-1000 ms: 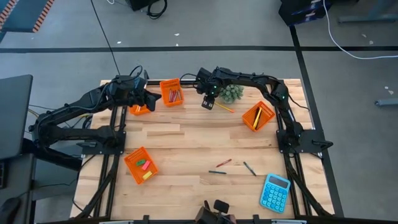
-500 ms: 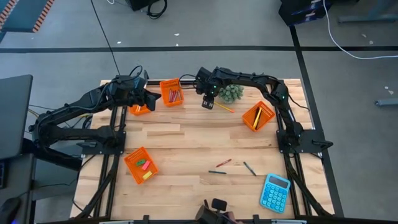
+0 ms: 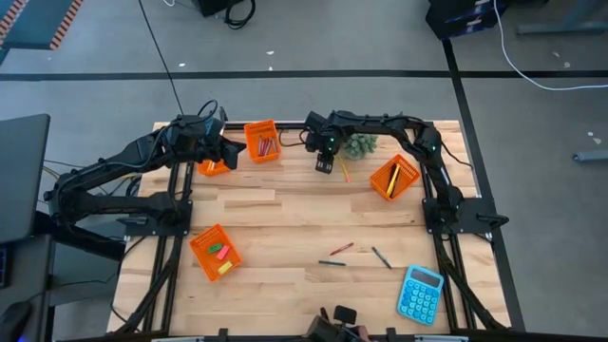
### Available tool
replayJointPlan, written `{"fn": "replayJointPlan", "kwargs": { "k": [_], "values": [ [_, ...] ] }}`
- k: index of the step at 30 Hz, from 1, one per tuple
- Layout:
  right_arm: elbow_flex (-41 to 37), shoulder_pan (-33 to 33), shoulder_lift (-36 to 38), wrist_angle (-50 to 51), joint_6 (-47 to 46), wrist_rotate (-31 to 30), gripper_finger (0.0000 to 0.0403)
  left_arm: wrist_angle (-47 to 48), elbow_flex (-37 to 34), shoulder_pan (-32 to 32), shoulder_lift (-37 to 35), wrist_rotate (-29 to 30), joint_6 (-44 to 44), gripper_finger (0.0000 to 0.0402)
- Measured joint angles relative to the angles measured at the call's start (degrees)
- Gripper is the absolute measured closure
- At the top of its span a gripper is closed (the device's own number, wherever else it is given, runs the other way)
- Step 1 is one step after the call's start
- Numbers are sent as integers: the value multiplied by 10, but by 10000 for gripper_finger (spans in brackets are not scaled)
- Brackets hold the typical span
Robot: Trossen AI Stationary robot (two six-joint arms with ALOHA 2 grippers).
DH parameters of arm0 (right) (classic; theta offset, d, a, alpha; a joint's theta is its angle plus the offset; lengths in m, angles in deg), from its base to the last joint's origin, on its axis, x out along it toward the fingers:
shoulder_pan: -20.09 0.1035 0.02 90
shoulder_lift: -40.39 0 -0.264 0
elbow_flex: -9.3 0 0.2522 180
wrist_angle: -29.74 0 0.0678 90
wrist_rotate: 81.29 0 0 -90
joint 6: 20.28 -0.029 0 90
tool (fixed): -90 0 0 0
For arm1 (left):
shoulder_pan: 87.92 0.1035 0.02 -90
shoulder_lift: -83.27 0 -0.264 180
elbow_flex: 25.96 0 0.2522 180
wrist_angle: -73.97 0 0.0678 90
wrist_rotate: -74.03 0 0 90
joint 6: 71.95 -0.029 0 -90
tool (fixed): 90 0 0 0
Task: Sort crayons/erasers/pens/pencils in bins
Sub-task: Put the yellow pencil into the top left orange bin
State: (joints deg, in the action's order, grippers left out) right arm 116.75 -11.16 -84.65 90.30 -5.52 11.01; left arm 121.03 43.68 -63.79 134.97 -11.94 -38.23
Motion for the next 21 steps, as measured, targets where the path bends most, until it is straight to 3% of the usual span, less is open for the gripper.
{"fn": "replayJointPlan", "kwargs": {
  "k": [10,17,21],
  "values": [
    [28,-4,1,5,-82,-3,272,0,0,0,0,0,-19,388],
    [96,20,6,109,-203,9,272,0,0,1,0,8,-21,380],
    [124,44,7,161,-219,28,272,0,0,1,0,9,-21,375]
  ]
}}
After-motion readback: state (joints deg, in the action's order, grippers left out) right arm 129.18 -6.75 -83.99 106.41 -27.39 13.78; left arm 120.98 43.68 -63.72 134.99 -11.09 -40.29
